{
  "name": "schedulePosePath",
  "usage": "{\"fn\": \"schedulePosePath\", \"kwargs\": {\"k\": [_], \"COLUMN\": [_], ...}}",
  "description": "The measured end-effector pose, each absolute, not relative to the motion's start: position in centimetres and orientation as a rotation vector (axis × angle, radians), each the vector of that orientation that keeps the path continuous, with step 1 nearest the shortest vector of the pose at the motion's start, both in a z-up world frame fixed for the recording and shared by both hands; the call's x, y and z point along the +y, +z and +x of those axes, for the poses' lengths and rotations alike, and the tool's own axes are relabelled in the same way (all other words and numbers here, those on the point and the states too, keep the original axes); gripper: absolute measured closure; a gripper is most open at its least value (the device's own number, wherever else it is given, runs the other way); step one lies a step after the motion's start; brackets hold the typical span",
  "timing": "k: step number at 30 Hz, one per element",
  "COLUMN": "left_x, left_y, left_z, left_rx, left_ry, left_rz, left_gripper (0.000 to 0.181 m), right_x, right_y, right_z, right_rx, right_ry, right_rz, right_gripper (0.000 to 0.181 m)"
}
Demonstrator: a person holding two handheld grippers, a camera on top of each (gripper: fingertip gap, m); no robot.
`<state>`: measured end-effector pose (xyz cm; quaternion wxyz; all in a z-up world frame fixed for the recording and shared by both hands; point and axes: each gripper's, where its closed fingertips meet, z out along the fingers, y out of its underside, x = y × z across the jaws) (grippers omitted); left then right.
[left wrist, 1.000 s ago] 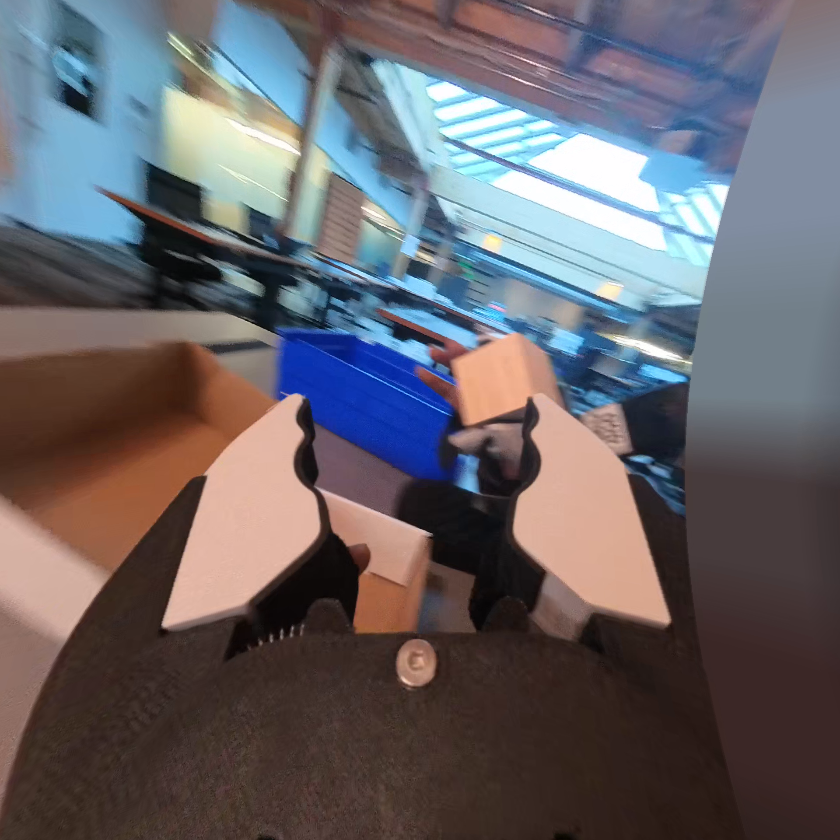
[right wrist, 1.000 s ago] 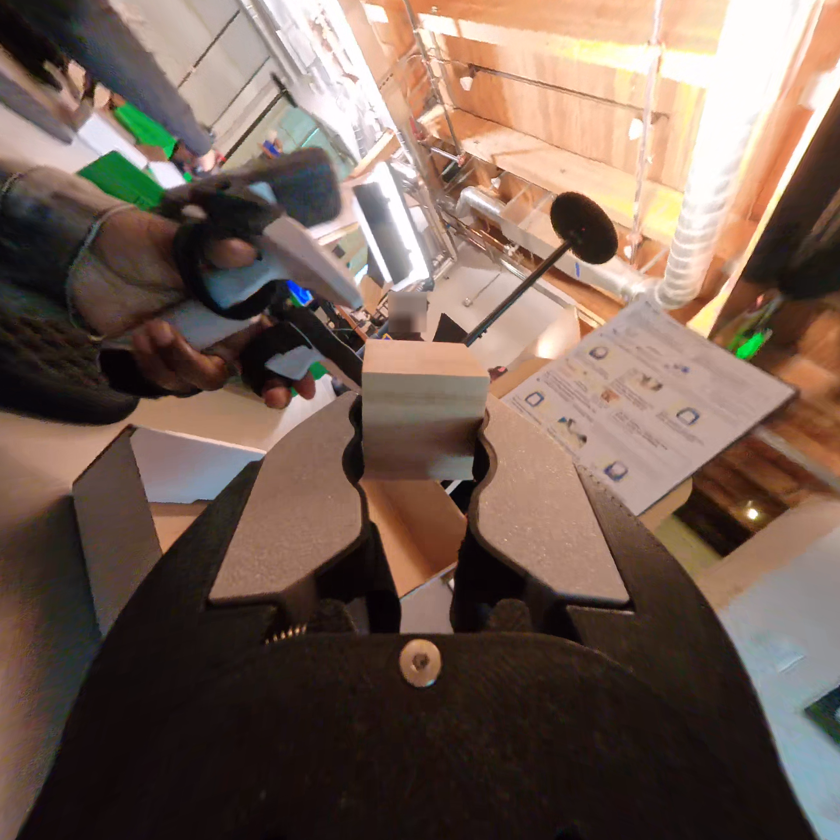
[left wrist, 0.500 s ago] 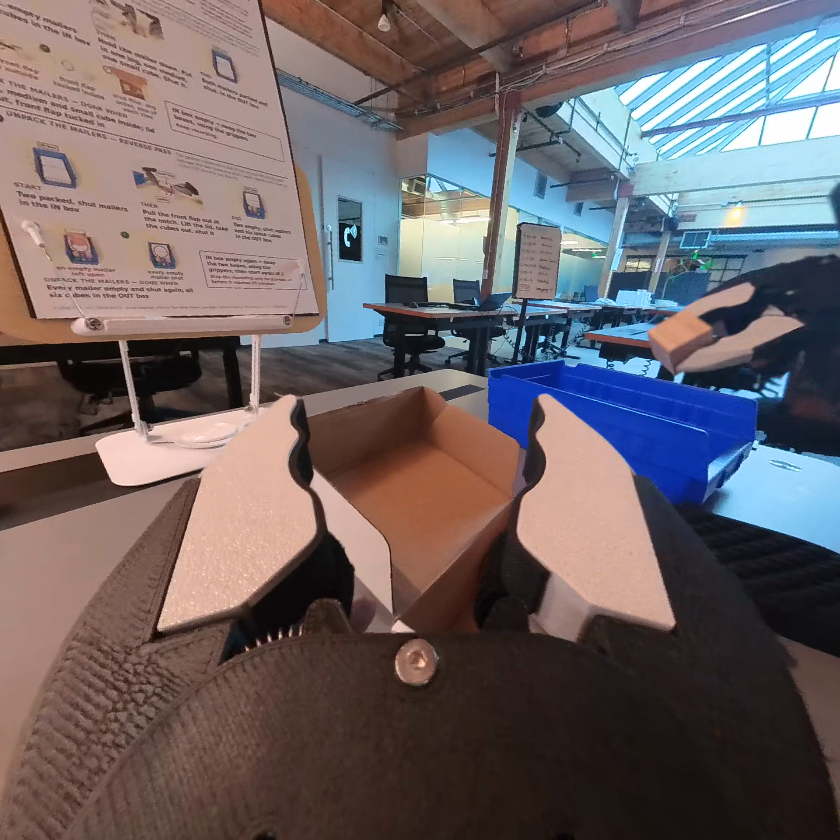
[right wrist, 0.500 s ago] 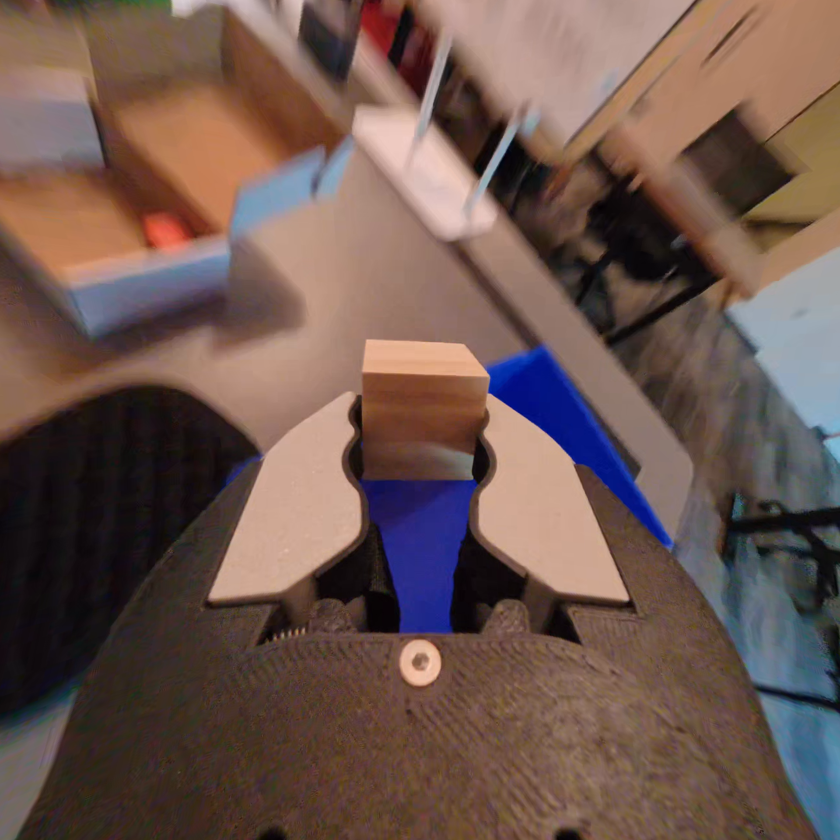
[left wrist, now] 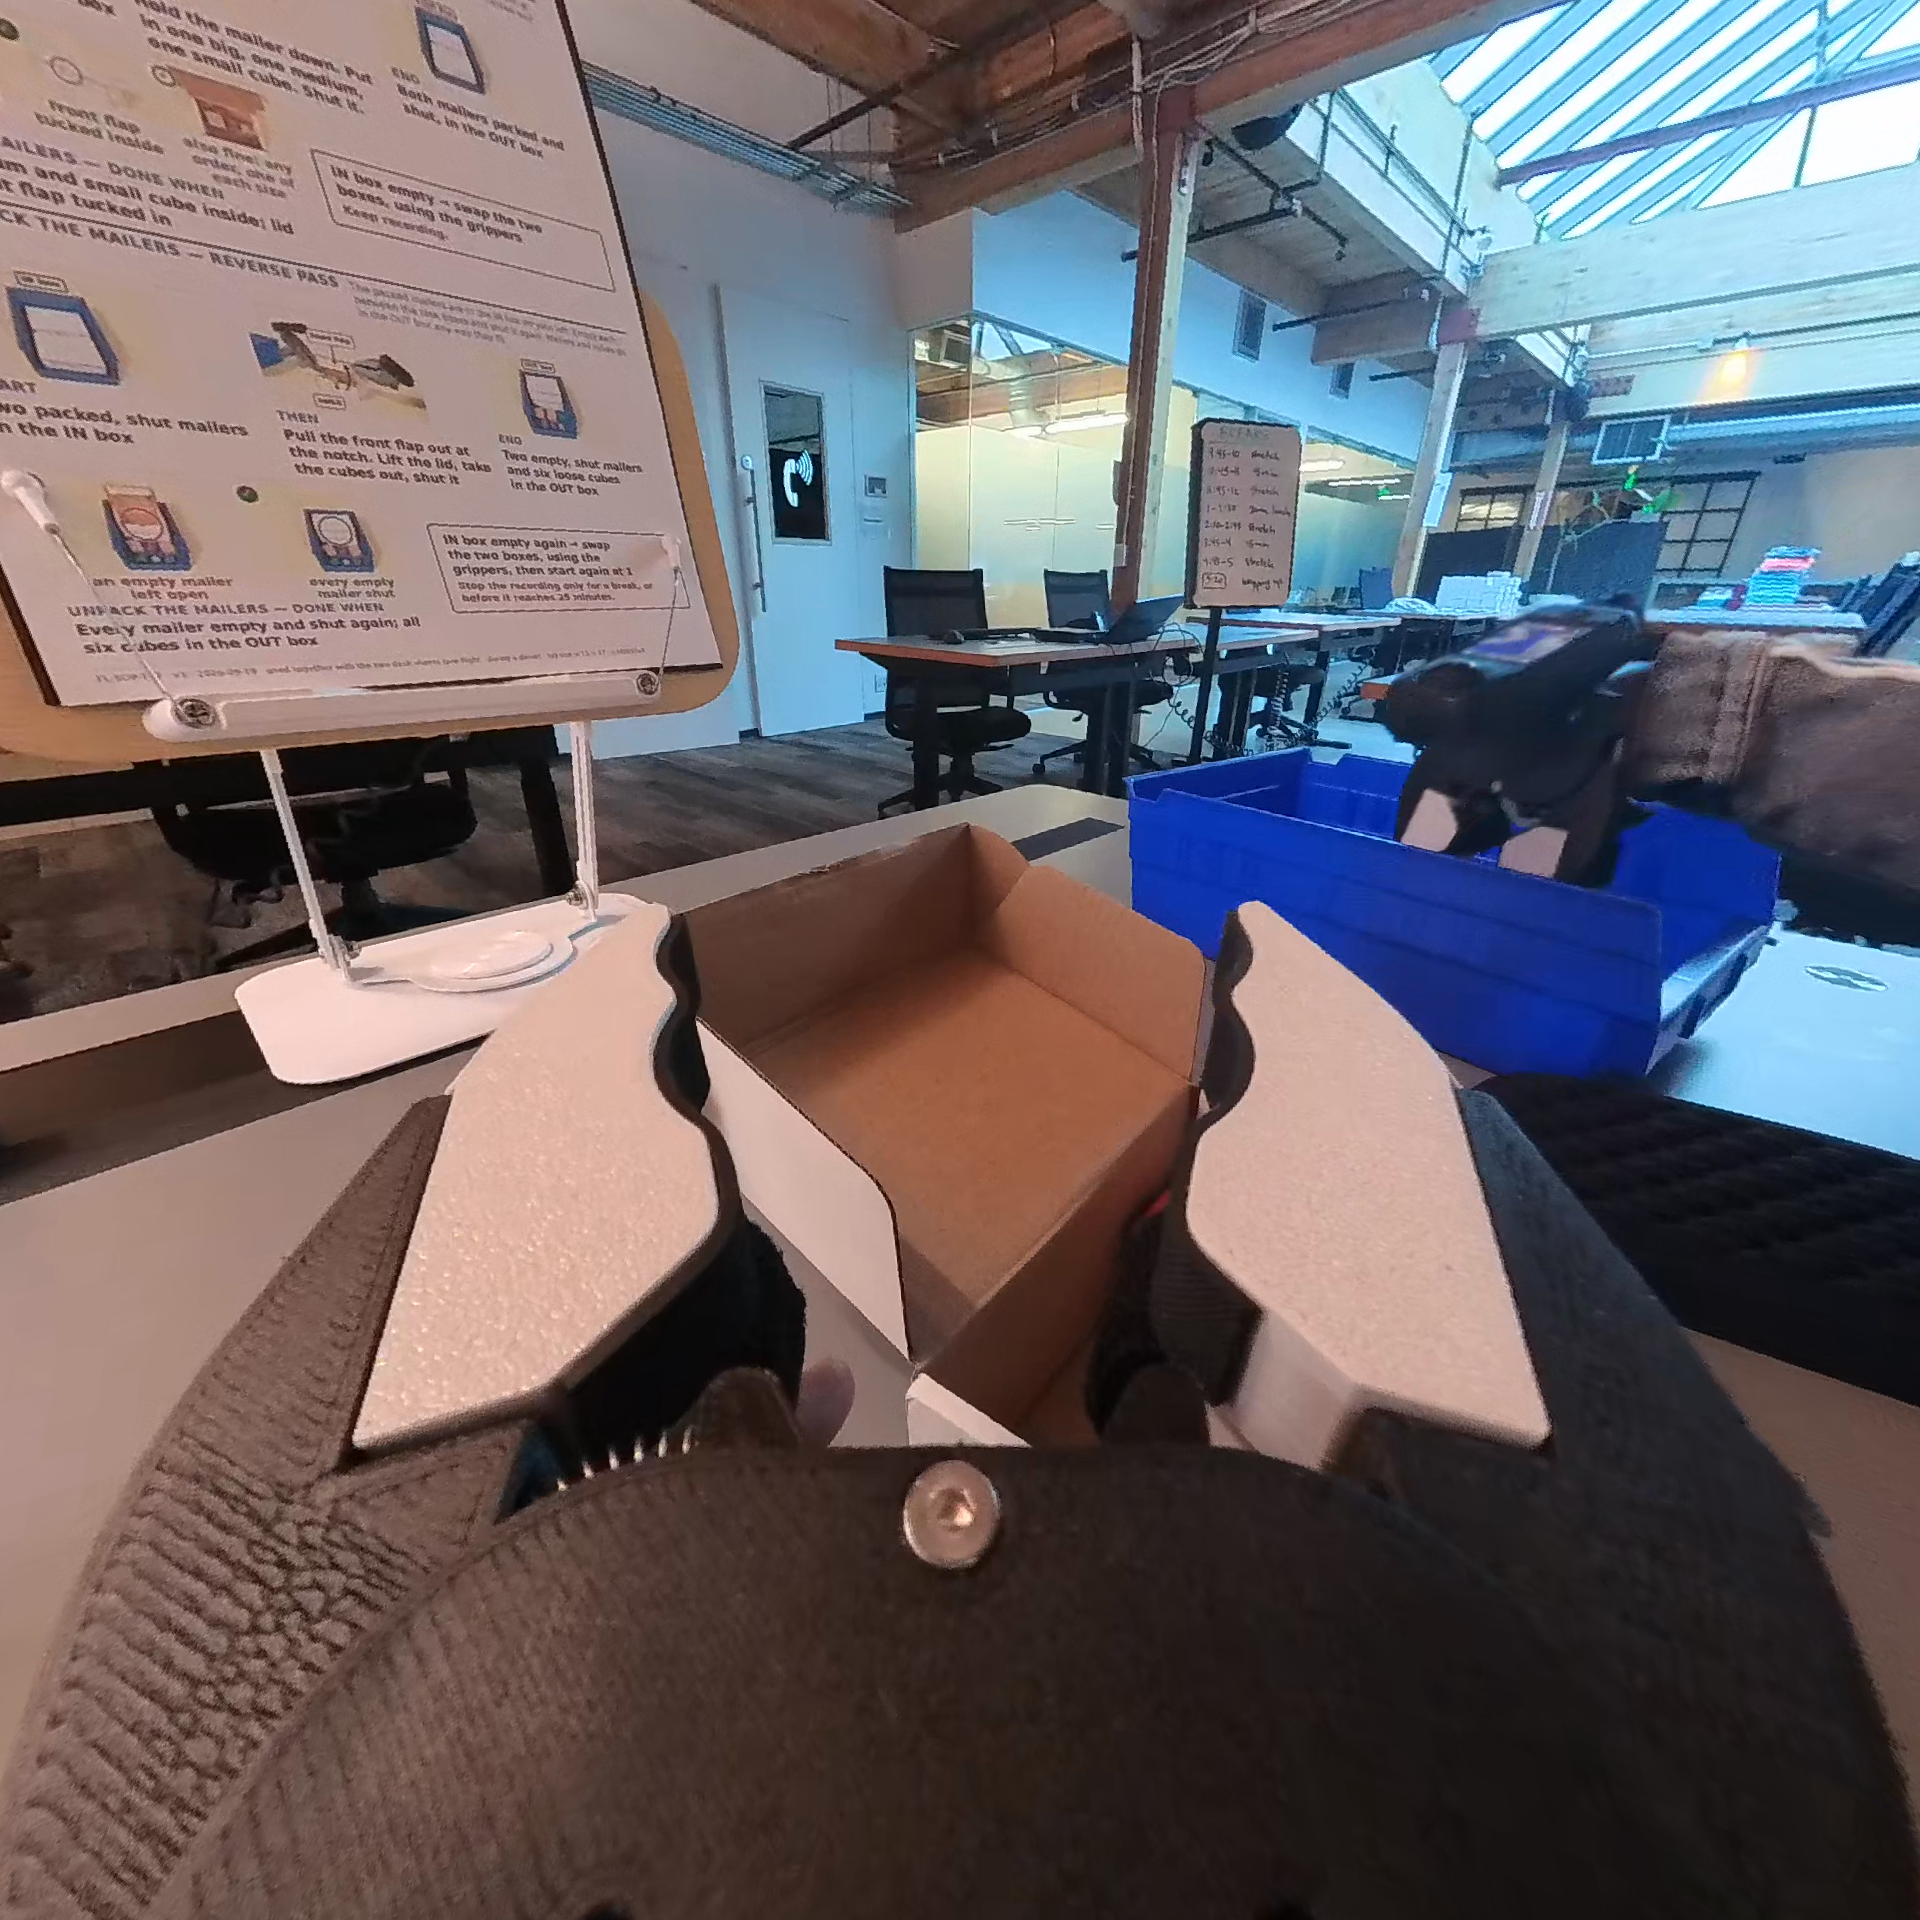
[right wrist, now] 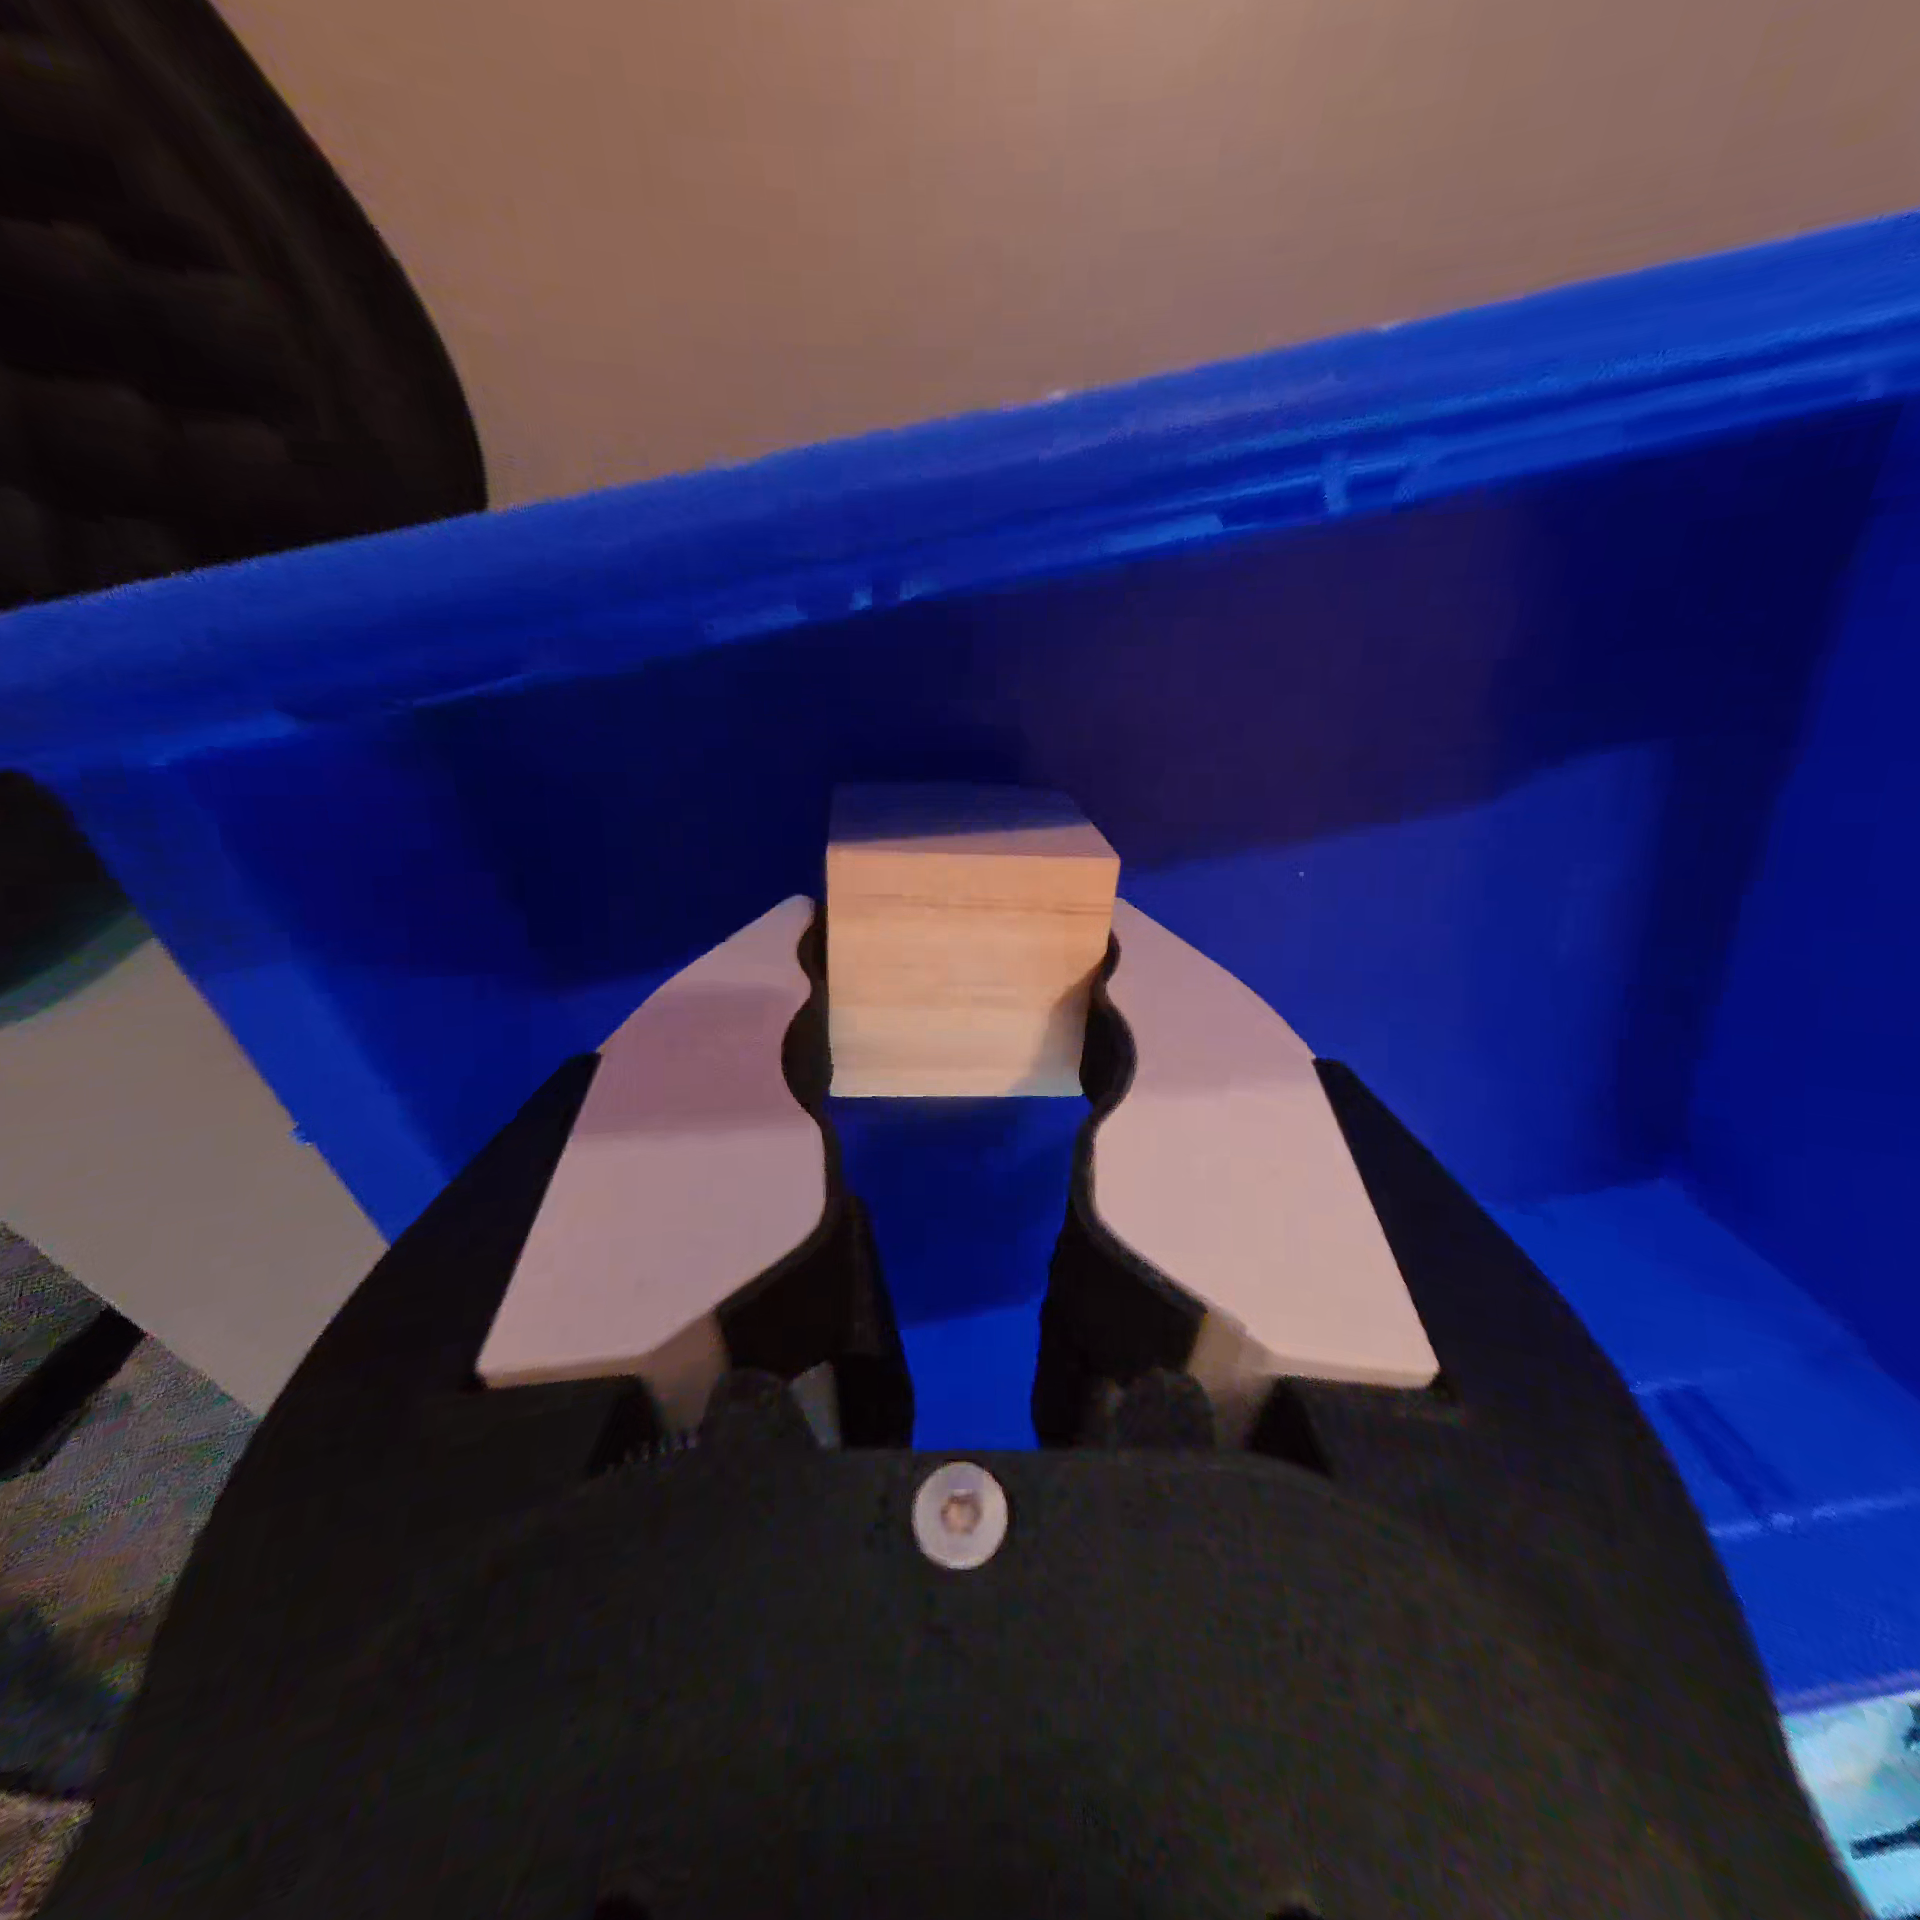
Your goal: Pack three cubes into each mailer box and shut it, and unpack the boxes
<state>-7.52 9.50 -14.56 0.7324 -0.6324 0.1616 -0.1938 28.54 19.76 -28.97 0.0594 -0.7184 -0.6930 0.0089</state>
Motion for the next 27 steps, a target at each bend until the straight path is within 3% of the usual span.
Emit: {"fn": "schedulePosePath", "kwargs": {"k": [5,11,14,16,21,24,27], "left_x": [9.5,9.6,9.4,9.1,8.6,8.3,8.0], "left_y": [-14.6,-15.0,-15.0,-14.7,-15.2,-15.8,-16.4], "left_z": [-7.6,-7.5,-7.1,-6.6,-5.5,-4.8,-4.2], "left_rx": [0.358,0.373,0.394,0.413,0.449,0.474,0.505], "left_ry": [-0.429,-0.420,-0.423,-0.438,-0.496,-0.567,-0.605], "left_rz": [-1.397,-1.412,-1.411,-1.394,-1.447,-1.504,-1.544], "left_gripper": [0.087,0.087,0.087,0.087,0.090,0.093,0.093], "right_x": [19.9,19.5,19.9,20.2,21.3,18.3,14.7], "right_y": [-30.0,-30.2,-28.6,-25.9,-14.8,-8.2,-5.8], "right_z": [28.2,27.5,27.5,26.7,23.8,20.8,18.5], "right_rx": [-2.149,-2.027,-1.947,-1.807,-1.278,-0.938,-0.693], "right_ry": [0.030,0.094,0.076,0.119,0.085,0.361,0.693], "right_rz": [-2.173,-2.309,-2.264,-2.197,-1.734,-1.422,-1.287], "right_gripper": [0.134,0.105,0.103,0.096,0.105,0.109,0.103]}}
